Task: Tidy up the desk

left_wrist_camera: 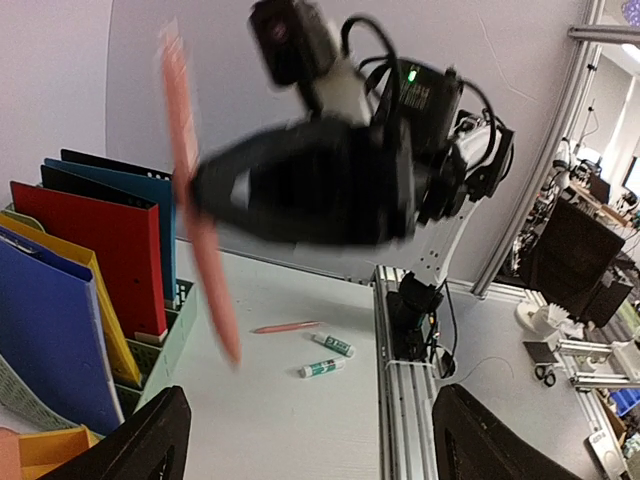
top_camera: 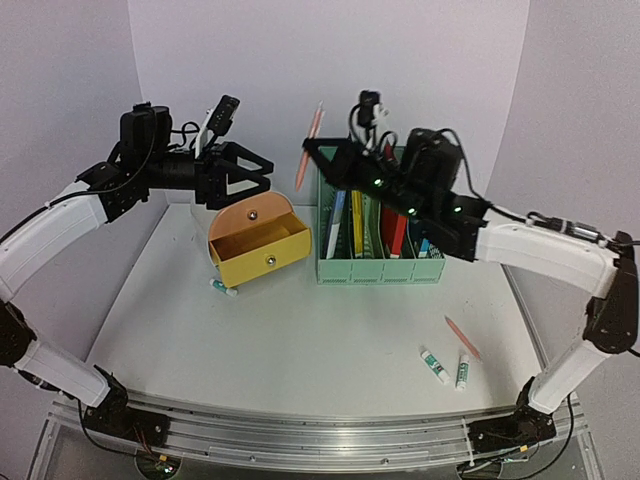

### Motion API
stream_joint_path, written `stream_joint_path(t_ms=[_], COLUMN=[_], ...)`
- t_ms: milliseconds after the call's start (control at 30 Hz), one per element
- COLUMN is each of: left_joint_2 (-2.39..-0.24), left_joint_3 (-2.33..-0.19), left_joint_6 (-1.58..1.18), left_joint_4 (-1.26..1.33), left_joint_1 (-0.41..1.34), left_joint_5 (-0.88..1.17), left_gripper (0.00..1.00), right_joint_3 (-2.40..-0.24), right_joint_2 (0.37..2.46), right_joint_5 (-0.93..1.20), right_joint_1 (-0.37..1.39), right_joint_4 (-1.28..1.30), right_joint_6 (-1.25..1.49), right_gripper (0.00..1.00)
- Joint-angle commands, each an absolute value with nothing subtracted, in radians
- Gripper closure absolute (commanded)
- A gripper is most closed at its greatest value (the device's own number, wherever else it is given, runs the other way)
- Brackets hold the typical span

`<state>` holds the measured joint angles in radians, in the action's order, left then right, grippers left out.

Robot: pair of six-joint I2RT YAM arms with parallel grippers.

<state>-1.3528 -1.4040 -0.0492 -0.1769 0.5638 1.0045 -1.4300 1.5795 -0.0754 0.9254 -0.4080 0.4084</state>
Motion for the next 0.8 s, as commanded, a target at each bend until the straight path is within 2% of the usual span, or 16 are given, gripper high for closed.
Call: stream_joint_path(t_ms=[0, 200, 400, 633, 767], left_joint_2=[-1.351, -1.378, -1.360, -1.375, -1.377], left_joint_3=[-1.437, -1.463, -1.466, -1.445, -1.462], left_joint_6=[-0.152, -0.156, -0.113, -0.095, -0.087], left_joint_4=[-0.083, -0.183, -0.179, -0.208, -0.186], left_joint_1=[0.563, 0.563, 0.554, 0.554, 0.554], left_joint_5=[1.070, 0.976, 0.880, 0.892, 0.941], left_gripper=[0.17, 0.24, 0.26, 0.31, 0.49], right_joint_3=[-1.516, -1.539, -1.505, -1.499, -1.502], right_joint_2=[1.651, 1.678, 1.653, 1.641, 1.649], right_joint_5=[0.044, 0.044, 0.025, 0.050, 0.042], right_joint_1=[0.978, 1.001, 1.002, 1.011, 1.020], right_joint_4=[-0.560, -0.582, -0.593, -0.634, -0.634], right_joint_6=[0.430, 0.426, 0.437, 0.437, 0.442], right_gripper=[1.00, 1.00, 1.00, 1.00, 1.00])
